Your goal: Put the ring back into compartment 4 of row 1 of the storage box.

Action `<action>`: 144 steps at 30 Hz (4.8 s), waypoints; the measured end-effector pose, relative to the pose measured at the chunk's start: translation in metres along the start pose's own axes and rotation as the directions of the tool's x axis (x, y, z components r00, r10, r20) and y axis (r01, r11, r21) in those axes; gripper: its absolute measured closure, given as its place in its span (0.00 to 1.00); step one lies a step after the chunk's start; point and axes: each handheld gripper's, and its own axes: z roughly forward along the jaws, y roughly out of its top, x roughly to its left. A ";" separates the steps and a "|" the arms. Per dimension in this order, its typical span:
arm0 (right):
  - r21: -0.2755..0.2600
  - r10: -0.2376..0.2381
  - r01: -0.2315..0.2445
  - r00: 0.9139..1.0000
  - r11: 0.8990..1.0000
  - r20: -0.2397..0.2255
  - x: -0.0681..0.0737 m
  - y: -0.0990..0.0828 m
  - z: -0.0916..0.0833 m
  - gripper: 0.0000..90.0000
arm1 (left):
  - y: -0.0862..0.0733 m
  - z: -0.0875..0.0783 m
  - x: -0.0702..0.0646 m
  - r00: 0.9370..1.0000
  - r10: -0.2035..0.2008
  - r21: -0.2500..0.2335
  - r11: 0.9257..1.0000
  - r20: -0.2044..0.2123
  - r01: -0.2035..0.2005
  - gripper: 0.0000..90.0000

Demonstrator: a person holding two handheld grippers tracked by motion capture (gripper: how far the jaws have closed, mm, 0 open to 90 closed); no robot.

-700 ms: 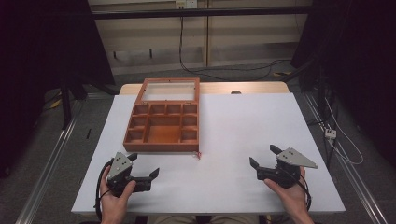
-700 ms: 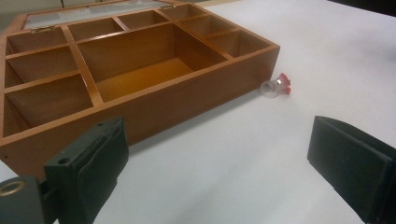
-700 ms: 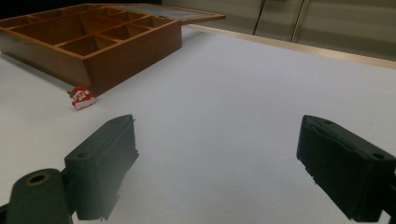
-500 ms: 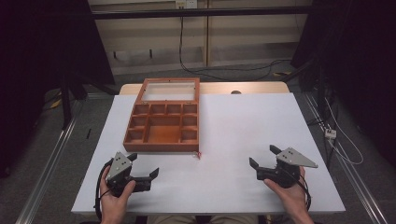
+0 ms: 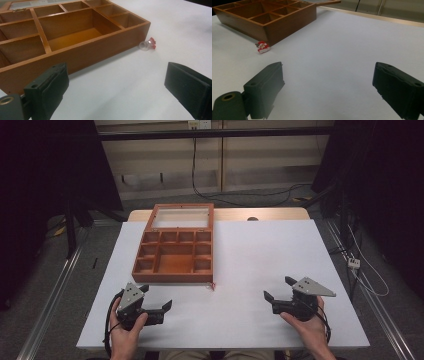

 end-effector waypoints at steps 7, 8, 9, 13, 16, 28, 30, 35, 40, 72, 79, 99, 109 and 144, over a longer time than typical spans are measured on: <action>0.011 -0.016 0.016 0.999 1.000 -0.043 0.007 0.003 0.003 0.13 | 0.000 -0.001 0.002 1.000 0.007 0.000 1.000 -0.002 -0.007 0.06; 0.014 -0.014 0.015 0.999 1.000 -0.051 0.008 0.003 0.004 0.13 | -0.001 -0.002 0.003 1.000 0.009 0.003 1.000 -0.001 -0.009 0.06; 0.014 -0.014 0.015 0.999 1.000 -0.051 0.008 0.003 0.004 0.13 | -0.001 -0.003 0.003 1.000 0.002 -0.003 1.000 -0.001 -0.002 0.06; 0.022 -0.025 0.027 0.996 0.999 -0.082 0.015 0.006 0.009 0.12 | -0.002 -0.005 0.004 1.000 0.002 -0.007 1.000 -0.004 -0.002 0.06; 0.026 -0.033 0.036 0.994 0.999 -0.106 0.020 0.009 0.012 0.13 | -0.002 -0.005 0.004 1.000 -0.001 -0.004 1.000 -0.004 0.001 0.06; 0.072 -0.068 0.081 0.983 0.994 -0.168 0.036 0.019 0.026 0.17 | -0.001 -0.005 0.002 1.000 0.017 -0.003 1.000 -0.005 -0.017 0.06; 0.073 -0.083 0.098 0.980 0.993 -0.183 0.041 0.022 0.031 0.18 | -0.001 -0.006 0.001 1.000 0.020 -0.004 1.000 -0.003 -0.020 0.06; 0.076 -0.103 0.120 0.975 0.990 -0.198 0.047 0.025 0.036 0.18 | -0.001 -0.007 0.001 0.999 0.031 -0.003 1.000 0.006 -0.031 0.06; 0.097 -0.123 0.148 0.966 0.984 -0.226 0.053 0.026 0.046 0.18 | 0.000 -0.003 0.001 1.000 0.030 0.003 1.000 0.005 -0.030 0.06; 0.151 -0.143 0.194 0.944 0.969 -0.299 0.074 0.055 0.119 0.40 | 0.000 -0.002 0.001 1.000 0.027 0.008 1.000 0.004 -0.027 0.06; 0.166 -0.152 0.212 0.938 0.963 -0.312 0.077 0.050 0.129 0.45 | 0.000 -0.002 -0.001 0.999 0.032 0.008 0.999 0.002 -0.032 0.06; 0.240 -0.161 0.255 0.923 0.937 -0.351 0.087 0.038 0.145 0.63 | 0.000 -0.003 0.000 0.999 0.032 0.008 0.999 0.007 -0.032 0.06; 0.248 -0.167 0.260 0.925 0.933 -0.343 0.088 0.036 0.148 0.76 | 0.000 -0.003 0.000 1.000 0.025 0.005 1.000 0.011 -0.025 0.06; 0.194 -0.159 0.250 0.907 0.949 -0.391 0.085 0.046 0.130 0.79 | -0.001 -0.003 0.001 1.000 0.023 0.011 1.000 0.021 -0.023 0.06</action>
